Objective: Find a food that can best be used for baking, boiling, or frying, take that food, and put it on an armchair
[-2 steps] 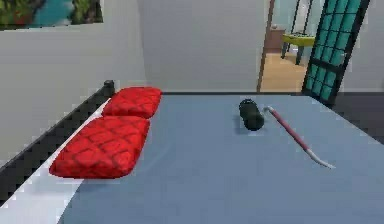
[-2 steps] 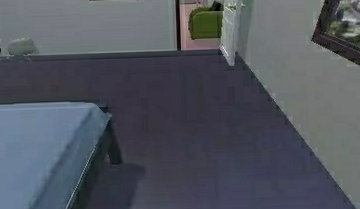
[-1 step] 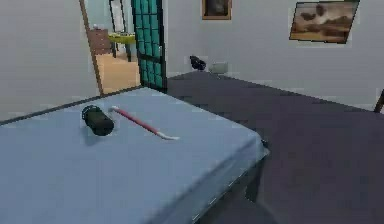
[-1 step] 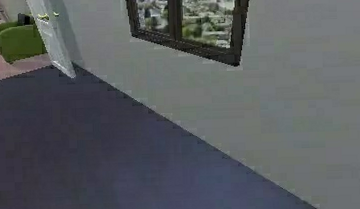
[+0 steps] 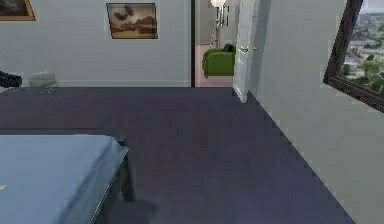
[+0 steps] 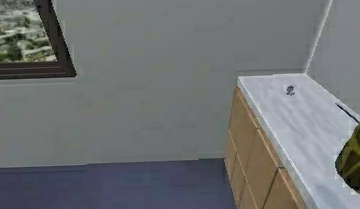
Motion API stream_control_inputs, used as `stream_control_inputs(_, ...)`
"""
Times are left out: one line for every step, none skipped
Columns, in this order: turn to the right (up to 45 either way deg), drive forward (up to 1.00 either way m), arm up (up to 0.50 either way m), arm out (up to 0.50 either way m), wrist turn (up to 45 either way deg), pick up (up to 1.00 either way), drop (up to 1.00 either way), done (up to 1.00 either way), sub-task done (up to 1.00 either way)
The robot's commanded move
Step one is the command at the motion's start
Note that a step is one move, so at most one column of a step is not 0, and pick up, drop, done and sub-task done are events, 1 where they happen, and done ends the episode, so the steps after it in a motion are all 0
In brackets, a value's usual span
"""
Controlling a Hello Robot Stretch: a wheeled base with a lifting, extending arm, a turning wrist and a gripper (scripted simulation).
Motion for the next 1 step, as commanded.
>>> stream_control_inputs(18.0, 0.00, 0.00, 0.00, 0.0, 0.00, 0.00, 0.00, 0.00)
